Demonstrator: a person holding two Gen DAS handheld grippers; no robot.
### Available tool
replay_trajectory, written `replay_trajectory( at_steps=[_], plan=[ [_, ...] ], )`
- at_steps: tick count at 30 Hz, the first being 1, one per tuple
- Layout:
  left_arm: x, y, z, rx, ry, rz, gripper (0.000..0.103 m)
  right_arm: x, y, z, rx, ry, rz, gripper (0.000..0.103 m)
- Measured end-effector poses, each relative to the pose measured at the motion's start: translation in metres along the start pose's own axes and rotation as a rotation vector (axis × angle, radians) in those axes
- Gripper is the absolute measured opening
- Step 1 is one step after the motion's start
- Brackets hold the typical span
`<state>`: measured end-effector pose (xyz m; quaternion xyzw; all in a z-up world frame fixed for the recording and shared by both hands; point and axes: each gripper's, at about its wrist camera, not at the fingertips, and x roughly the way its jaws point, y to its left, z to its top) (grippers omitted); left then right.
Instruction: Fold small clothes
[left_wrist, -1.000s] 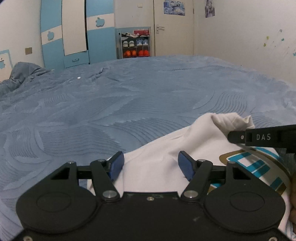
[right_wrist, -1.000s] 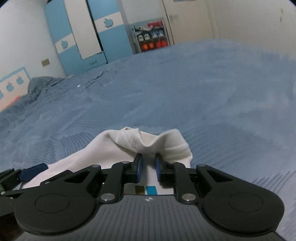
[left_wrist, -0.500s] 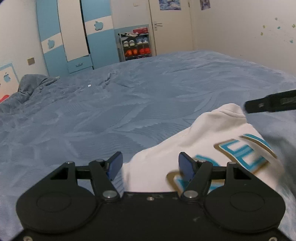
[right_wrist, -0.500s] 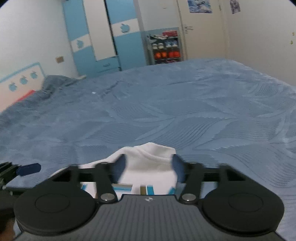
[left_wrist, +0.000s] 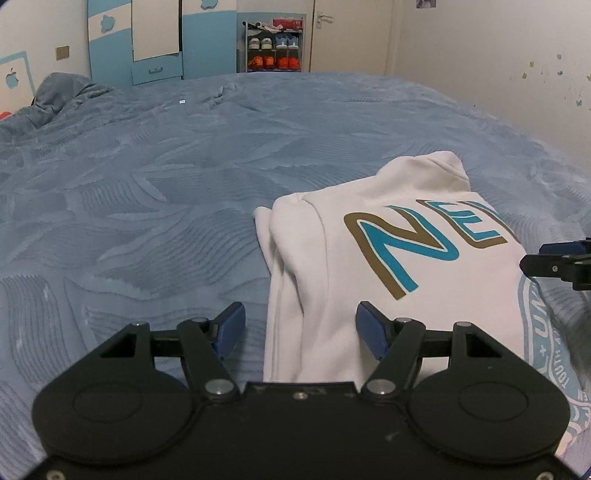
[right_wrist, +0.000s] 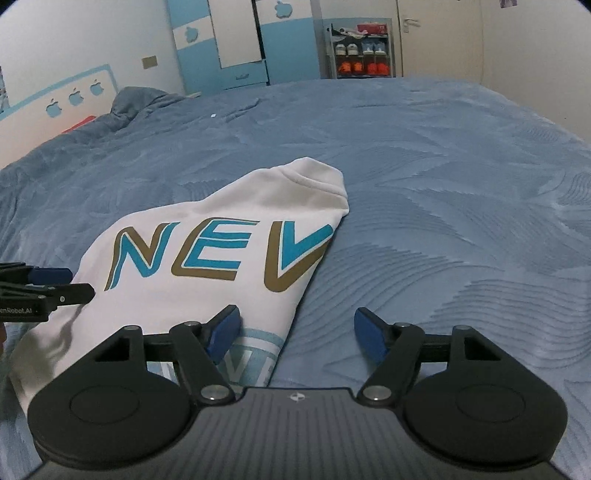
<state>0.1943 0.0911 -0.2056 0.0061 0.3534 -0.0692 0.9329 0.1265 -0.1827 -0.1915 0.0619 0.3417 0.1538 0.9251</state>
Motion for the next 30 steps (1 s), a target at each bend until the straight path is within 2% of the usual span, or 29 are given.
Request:
replay_trajectory(
  at_steps=[4,7,10,12,15,17,18,21,22,23,24,26,28,30],
  plan=[
    [0.006,-0.003,0.013,-0.003,-0.008,0.044,0.069,0.009,-0.001,0.003,0.057,0.012,-0.023,0.090],
    [0.018,0.001,0.017,-0.057,0.062,0.017,0.069,0.015,-0.001,0.002,0.096,0.027,-0.035,0.096],
    [0.025,0.005,0.016,-0.111,0.088,-0.007,0.069,0.019,-0.003,-0.002,0.137,0.029,-0.032,0.097],
    [0.023,0.006,0.020,-0.115,0.106,-0.028,0.068,0.018,-0.005,-0.002,0.166,0.037,-0.014,0.097],
    [0.018,0.004,0.023,-0.090,0.114,-0.094,0.068,0.016,-0.005,-0.003,0.171,0.057,0.066,0.096],
    [0.026,0.000,0.022,-0.064,0.125,-0.079,0.070,0.023,-0.001,-0.003,0.160,0.077,0.118,0.098],
    [0.031,0.000,0.022,-0.070,0.127,-0.071,0.072,0.028,0.003,-0.003,0.151,0.079,0.107,0.103],
    [0.046,0.012,0.024,-0.182,0.132,-0.094,0.075,0.043,0.008,-0.001,0.152,0.036,0.082,0.103],
    [0.051,0.017,0.025,-0.223,0.141,-0.108,0.075,0.047,0.008,0.001,0.173,0.026,0.087,0.098],
    [0.053,0.018,0.025,-0.236,0.138,-0.116,0.074,0.048,0.008,0.002,0.182,0.019,0.104,0.080],
    [0.053,0.017,0.026,-0.215,0.126,-0.125,0.066,0.047,0.010,0.004,0.175,0.007,0.094,0.060],
    [0.046,0.010,0.025,-0.167,0.095,-0.124,0.051,0.040,0.017,0.005,0.139,-0.031,0.065,0.035],
    [0.038,-0.004,0.024,-0.118,0.049,-0.093,0.027,0.033,0.019,0.008,0.126,-0.051,0.062,0.029],
    [0.033,-0.008,0.028,-0.126,0.027,-0.072,0.023,0.028,0.013,0.014,0.145,-0.062,0.084,0.025]
  ],
)
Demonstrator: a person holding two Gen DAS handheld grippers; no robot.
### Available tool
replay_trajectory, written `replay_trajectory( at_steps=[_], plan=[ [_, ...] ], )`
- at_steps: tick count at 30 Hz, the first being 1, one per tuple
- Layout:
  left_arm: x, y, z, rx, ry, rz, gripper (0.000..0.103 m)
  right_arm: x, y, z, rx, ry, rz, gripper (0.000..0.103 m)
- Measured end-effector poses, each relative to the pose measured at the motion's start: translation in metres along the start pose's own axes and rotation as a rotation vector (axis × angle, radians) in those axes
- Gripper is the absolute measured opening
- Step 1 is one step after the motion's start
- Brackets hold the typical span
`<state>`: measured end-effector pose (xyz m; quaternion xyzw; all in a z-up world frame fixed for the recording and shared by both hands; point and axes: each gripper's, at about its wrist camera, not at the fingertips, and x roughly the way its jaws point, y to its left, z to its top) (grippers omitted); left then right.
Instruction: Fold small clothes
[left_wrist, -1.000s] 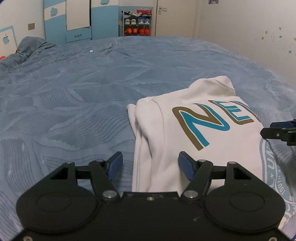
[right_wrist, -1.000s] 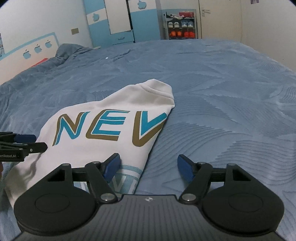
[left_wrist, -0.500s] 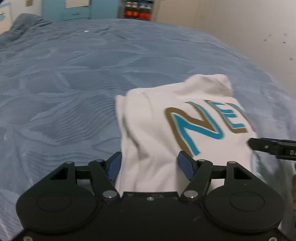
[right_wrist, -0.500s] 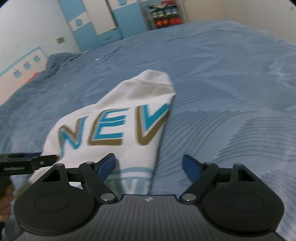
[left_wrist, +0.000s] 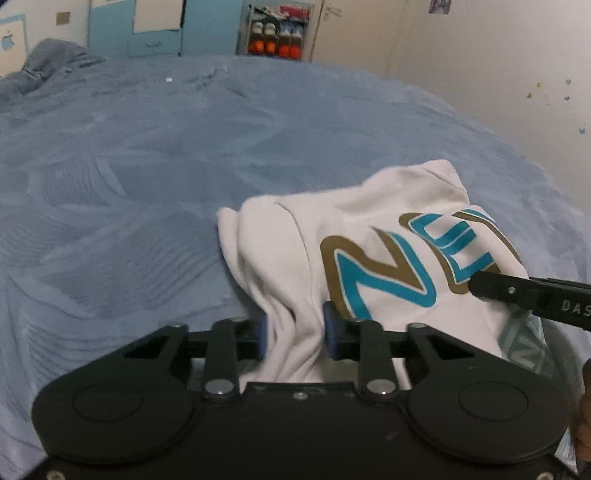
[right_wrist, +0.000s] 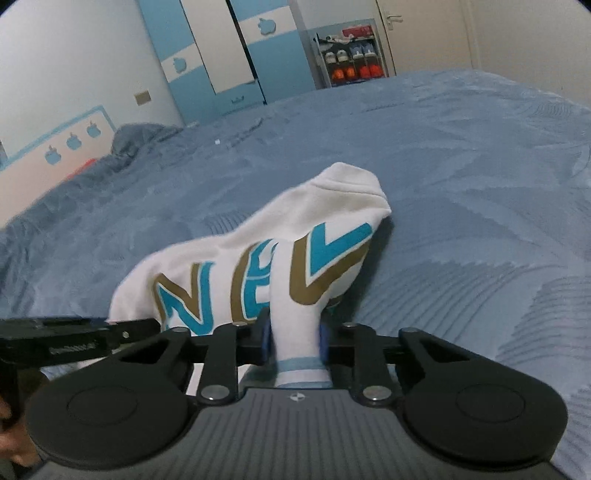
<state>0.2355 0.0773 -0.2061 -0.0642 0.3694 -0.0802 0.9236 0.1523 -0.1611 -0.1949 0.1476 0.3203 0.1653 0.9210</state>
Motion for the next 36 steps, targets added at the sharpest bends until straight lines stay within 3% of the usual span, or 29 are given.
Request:
replay_trajectory(
  at_steps=[2,12,21,24,28,32,36],
  plan=[
    [-0.006,0.000,0.005,-0.039,-0.023,-0.011,0.021,-0.006,-0.002,0.008,0.010,-0.008,0.021,0.023],
    [-0.034,-0.040,0.053,-0.041,-0.202,-0.070,0.019,-0.044,-0.014,0.075,-0.052,-0.172,0.019,0.023],
    [0.029,-0.107,0.091,0.031,-0.177,-0.122,0.019,-0.036,-0.070,0.101,-0.051,-0.189,-0.092,0.023],
    [0.060,-0.125,0.093,0.043,-0.149,-0.142,0.019,-0.026,-0.095,0.099,-0.027,-0.174,-0.123,0.023],
    [0.098,-0.139,0.080,0.082,-0.113,-0.114,0.020,0.004,-0.125,0.079,0.010,-0.108,-0.143,0.023],
    [0.111,-0.138,0.064,0.126,-0.144,-0.101,0.024,0.020,-0.138,0.057,0.017,-0.128,-0.131,0.028],
    [0.124,-0.142,0.048,0.207,-0.188,-0.056,0.034,0.025,-0.140,0.044,-0.003,-0.152,-0.150,0.036]
  ],
)
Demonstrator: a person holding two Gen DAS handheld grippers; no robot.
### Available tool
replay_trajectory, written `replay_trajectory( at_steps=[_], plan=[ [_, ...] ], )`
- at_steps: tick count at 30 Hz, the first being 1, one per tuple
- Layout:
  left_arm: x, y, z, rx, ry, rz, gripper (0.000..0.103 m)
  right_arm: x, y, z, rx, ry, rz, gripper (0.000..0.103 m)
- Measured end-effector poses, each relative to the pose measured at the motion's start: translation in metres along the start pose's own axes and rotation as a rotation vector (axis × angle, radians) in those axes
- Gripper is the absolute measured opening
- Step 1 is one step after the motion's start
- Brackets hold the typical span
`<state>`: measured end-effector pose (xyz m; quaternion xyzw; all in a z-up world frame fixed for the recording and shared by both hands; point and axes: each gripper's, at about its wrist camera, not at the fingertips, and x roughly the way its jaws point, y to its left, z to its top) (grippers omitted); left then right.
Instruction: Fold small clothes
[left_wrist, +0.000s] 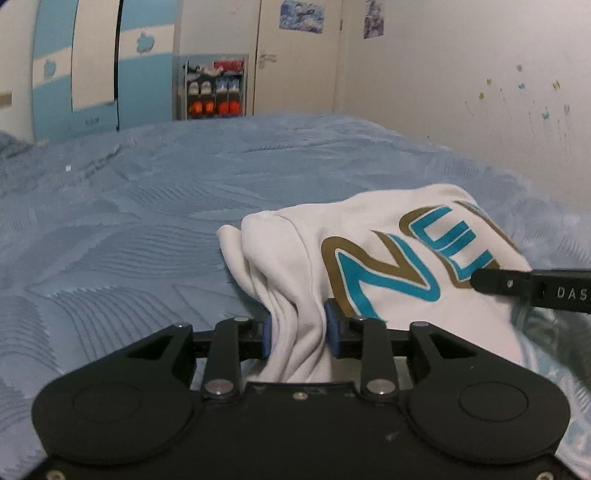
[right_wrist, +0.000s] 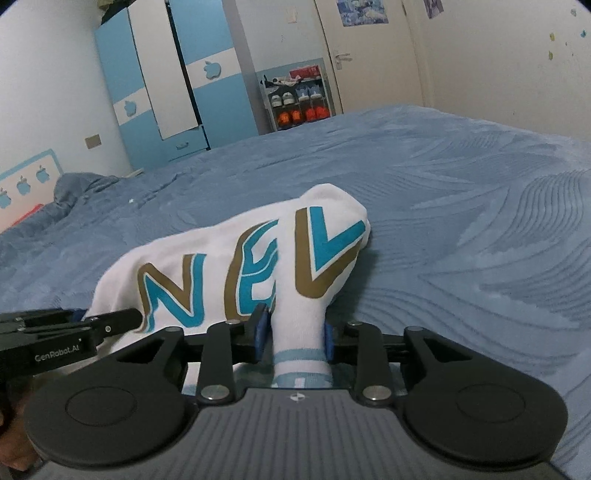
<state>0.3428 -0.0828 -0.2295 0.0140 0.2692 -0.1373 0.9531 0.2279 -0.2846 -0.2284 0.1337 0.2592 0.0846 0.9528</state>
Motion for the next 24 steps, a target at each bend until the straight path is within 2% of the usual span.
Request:
replay_trajectory(
  at_steps=[1,2,3,4,5,7,8,9,10,12,14,16,17,20,21,24],
  plan=[
    [0.002,-0.001,-0.001,0.010,-0.009,0.013,0.041,0.000,0.001,-0.003,-0.010,-0.009,-0.010,0.038],
    [0.003,0.000,-0.003,0.012,-0.017,0.028,0.047,0.000,0.002,-0.004,-0.029,-0.023,-0.032,0.051],
    [0.004,0.001,-0.004,0.008,-0.022,0.048,0.056,-0.002,0.003,-0.005,-0.048,-0.036,-0.070,0.073],
    [0.001,0.002,-0.003,-0.001,-0.026,0.052,0.056,-0.004,0.006,-0.004,-0.062,-0.053,-0.122,0.080],
    [-0.001,0.003,0.000,-0.004,-0.028,0.050,0.056,-0.008,0.008,-0.003,-0.066,-0.069,-0.144,0.080],
    [-0.014,0.001,0.009,0.023,-0.052,0.094,0.056,-0.024,0.013,0.000,-0.100,-0.142,-0.218,0.064],
    [-0.025,-0.004,0.010,0.050,-0.087,0.114,0.054,-0.034,0.020,0.001,-0.127,-0.185,-0.260,0.048],
    [-0.035,-0.012,0.013,0.095,-0.141,0.131,0.054,-0.044,0.028,0.001,-0.154,-0.235,-0.298,0.034],
    [-0.047,-0.020,0.014,0.145,-0.203,0.137,0.054,-0.055,0.037,0.002,-0.168,-0.284,-0.314,0.028],
    [-0.061,-0.033,0.019,0.201,-0.291,0.108,0.055,-0.066,0.048,0.006,-0.167,-0.319,-0.267,0.025],
    [-0.057,-0.039,0.024,0.204,-0.314,0.038,0.056,-0.062,0.058,0.011,-0.149,-0.315,-0.223,0.025],
    [-0.038,-0.040,0.025,0.179,-0.287,0.000,0.056,-0.045,0.060,0.013,-0.097,-0.275,-0.218,0.022],
    [-0.027,-0.039,0.023,0.165,-0.273,0.002,0.056,-0.036,0.058,0.011,-0.069,-0.246,-0.208,0.018],
    [0.012,-0.032,0.008,0.144,-0.155,0.049,0.059,-0.010,0.046,-0.002,-0.035,-0.155,-0.214,0.015],
    [0.020,-0.027,0.002,0.120,-0.131,0.041,0.060,-0.003,0.041,-0.008,-0.023,-0.137,-0.199,0.015],
    [0.024,-0.028,-0.004,0.122,-0.155,0.047,0.061,0.000,0.044,-0.015,-0.059,-0.134,-0.219,0.015]
  ],
)
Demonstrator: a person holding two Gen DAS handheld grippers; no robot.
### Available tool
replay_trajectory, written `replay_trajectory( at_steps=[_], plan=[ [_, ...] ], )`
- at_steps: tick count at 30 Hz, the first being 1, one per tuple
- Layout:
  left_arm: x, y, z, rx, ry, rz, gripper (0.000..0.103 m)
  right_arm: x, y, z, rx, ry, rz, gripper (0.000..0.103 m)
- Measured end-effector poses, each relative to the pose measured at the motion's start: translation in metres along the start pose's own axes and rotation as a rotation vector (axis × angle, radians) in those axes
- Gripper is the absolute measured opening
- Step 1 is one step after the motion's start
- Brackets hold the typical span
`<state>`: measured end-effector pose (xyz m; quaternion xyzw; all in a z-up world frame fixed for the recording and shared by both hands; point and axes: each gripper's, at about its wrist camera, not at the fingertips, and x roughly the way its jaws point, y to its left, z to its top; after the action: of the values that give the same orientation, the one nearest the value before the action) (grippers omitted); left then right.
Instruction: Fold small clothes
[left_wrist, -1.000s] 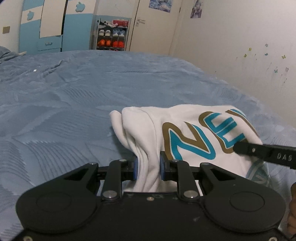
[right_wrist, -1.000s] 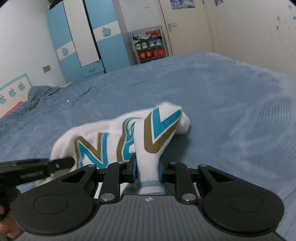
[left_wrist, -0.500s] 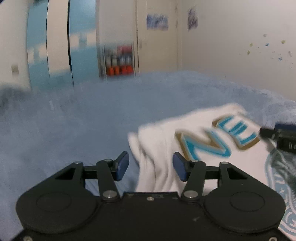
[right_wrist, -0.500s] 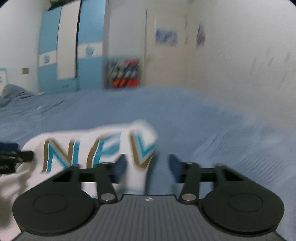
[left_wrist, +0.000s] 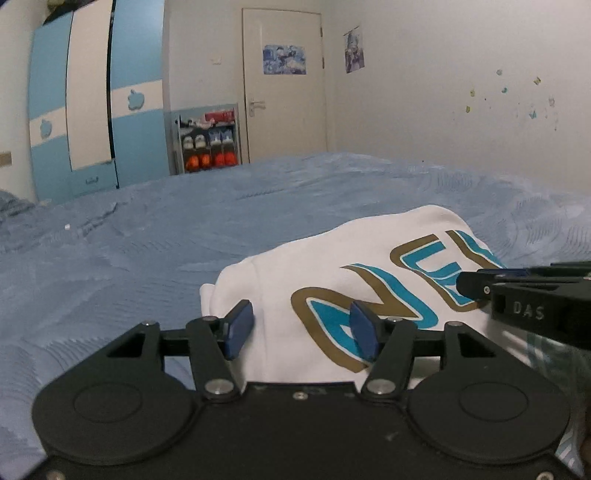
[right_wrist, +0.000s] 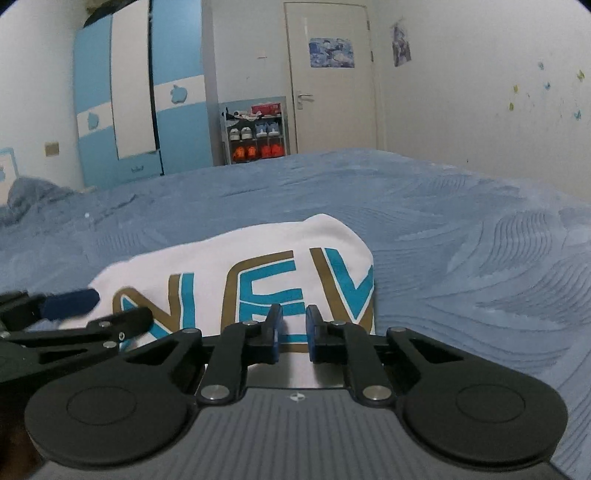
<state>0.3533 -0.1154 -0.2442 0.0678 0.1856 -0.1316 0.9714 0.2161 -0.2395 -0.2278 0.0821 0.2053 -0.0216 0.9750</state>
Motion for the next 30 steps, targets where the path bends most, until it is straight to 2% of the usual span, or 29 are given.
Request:
replay_trajectory(
  at_steps=[3,6,12,16,21,25,27,28,29,30],
  plan=[
    [0.002,-0.005,0.002,0.037,0.015,0.022,0.062,-0.003,0.003,-0.001,-0.021,0.007,-0.015,0.015],
    [-0.004,-0.010,0.017,0.029,0.043,0.027,0.061,-0.010,-0.001,0.013,0.004,0.019,0.005,0.015],
    [-0.060,-0.001,0.048,-0.029,0.004,0.003,0.061,-0.043,0.006,0.041,0.013,0.012,0.013,0.016],
    [-0.086,0.002,0.056,-0.033,0.028,-0.018,0.061,-0.063,0.018,0.046,-0.024,0.017,0.018,0.017],
    [-0.103,-0.001,0.044,0.000,0.059,-0.012,0.061,-0.080,0.028,0.045,-0.037,0.027,0.045,0.017],
    [-0.099,-0.002,0.027,-0.008,0.101,-0.035,0.061,-0.079,0.030,0.030,-0.041,0.071,0.052,0.017],
    [-0.094,-0.001,0.012,-0.027,0.158,-0.071,0.061,-0.070,0.027,0.012,-0.029,0.136,0.047,0.021],
    [-0.086,0.000,0.001,-0.036,0.220,-0.094,0.062,-0.064,0.025,0.001,-0.011,0.176,0.051,0.021],
    [-0.079,-0.001,-0.011,-0.037,0.271,-0.099,0.063,-0.061,0.022,-0.011,0.002,0.183,0.052,0.021],
    [-0.077,-0.003,-0.025,-0.023,0.277,-0.088,0.064,-0.062,0.021,-0.021,-0.001,0.166,0.053,0.021]
  ],
)
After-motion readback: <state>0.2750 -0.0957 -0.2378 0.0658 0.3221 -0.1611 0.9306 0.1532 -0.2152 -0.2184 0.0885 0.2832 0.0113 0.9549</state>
